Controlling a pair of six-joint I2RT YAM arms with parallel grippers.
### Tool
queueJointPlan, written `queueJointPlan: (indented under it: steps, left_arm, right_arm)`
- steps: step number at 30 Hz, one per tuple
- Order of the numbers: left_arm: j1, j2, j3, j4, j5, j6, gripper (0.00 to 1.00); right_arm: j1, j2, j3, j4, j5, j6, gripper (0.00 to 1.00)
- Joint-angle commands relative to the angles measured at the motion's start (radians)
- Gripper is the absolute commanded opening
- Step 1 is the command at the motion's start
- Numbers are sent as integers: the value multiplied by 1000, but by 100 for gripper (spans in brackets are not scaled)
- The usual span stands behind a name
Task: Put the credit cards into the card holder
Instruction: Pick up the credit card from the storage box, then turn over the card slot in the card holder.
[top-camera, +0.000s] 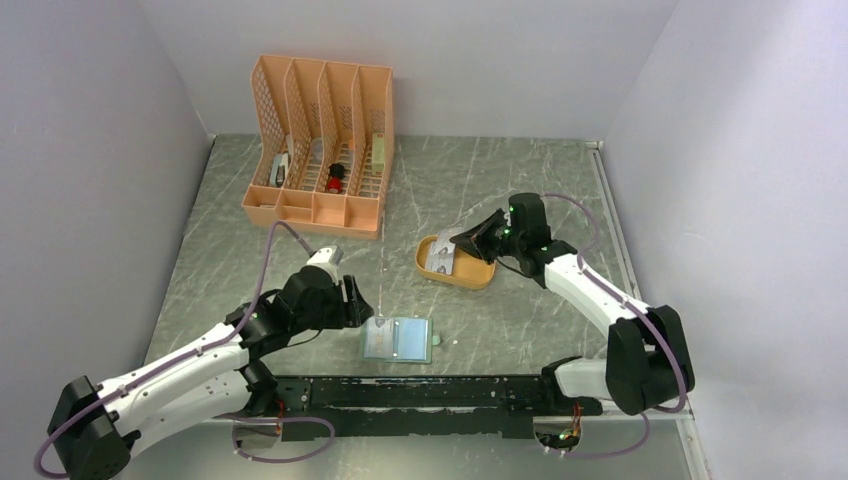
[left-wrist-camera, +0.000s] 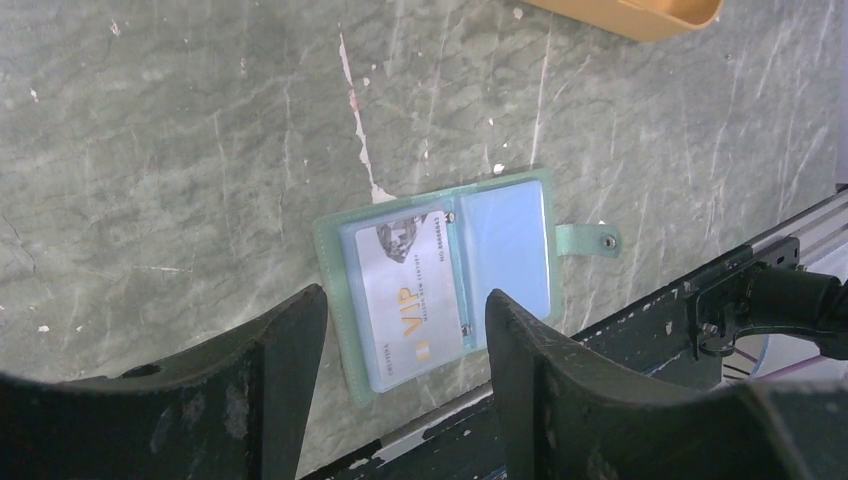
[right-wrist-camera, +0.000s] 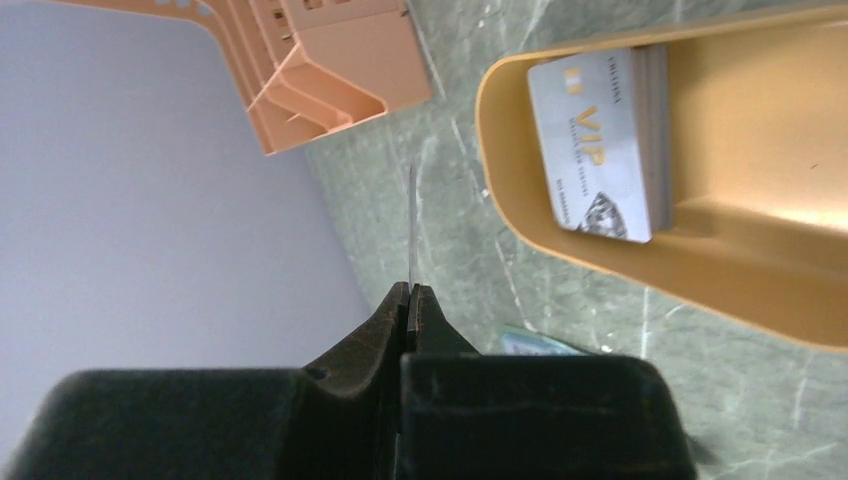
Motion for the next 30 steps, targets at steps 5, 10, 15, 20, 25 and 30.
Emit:
queueJointPlan:
  steps: [5,10,15,20,25,30]
  left_arm:
    - [3,-19,41,20,66,59,66]
    - [-63,-17,53,72,101,102,75]
    - [-220,95,94,118,33,88,74]
    - [-368,259,171,126,-89,82,72]
    - [-412,401,226,113,-157,80,71]
    - [-413,510,264,112,-196,82,73]
  right_arm:
    - [10,-125,84,-131,-33,-123,0]
    - [150,-273,47,-270,33,-459,0]
    - [267,-418,-133,-335,111,-481,0]
    - [278,-534,-277,-305,73,-419,0]
    - [295,-561,-302,-304,34,-437,0]
    - [308,-565,-293,-315,20,-460,0]
